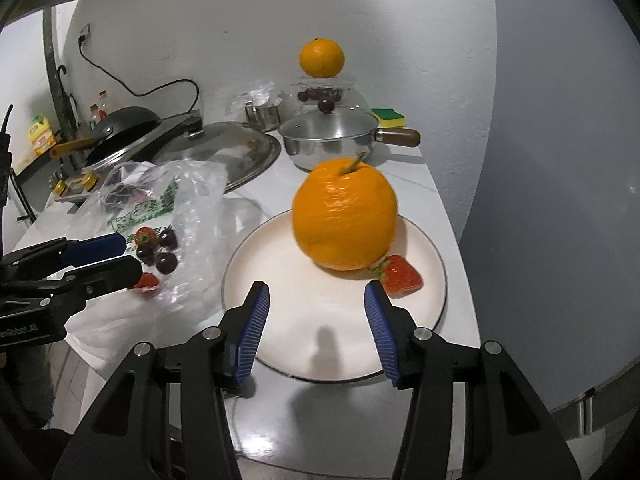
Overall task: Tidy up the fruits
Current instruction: 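Lower the strawberry onto the plate and open the right gripper, then move the right gripper to a dark cherry and close on it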
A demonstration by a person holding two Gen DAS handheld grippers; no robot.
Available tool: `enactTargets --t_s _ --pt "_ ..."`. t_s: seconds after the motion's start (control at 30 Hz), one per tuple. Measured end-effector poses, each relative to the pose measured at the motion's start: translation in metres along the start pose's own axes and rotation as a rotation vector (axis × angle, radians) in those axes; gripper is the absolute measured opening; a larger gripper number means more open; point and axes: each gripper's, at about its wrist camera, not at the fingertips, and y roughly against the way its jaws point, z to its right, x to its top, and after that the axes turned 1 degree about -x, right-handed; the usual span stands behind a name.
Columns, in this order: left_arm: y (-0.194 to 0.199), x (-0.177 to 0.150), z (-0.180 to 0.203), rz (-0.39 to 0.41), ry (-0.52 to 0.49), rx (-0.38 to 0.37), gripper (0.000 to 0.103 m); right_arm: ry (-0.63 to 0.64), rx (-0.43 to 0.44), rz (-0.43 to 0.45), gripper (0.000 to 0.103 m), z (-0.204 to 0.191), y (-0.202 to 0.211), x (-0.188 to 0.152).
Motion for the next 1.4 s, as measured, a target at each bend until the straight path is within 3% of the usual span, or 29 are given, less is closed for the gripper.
enactTargets --t_s 0.43,0.83,1.4 --pt "0.02 -0.026 -0.02 0.005 0.038 0.002 0.072 0.022 0.037 -0.049 0.052 -0.04 -0.004 -0.022" --pt "0.028 -0.046 -0.041 -0.009 0.077 0.034 0.072 0.038 0.056 -0.084 0.052 -0.066 -0.013 -0.039" --pt "0.031 -0.062 -0.048 -0.029 0.099 0.046 0.072 0.053 -0.006 -0.115 0.052 -0.068 -0.029 -0.053"
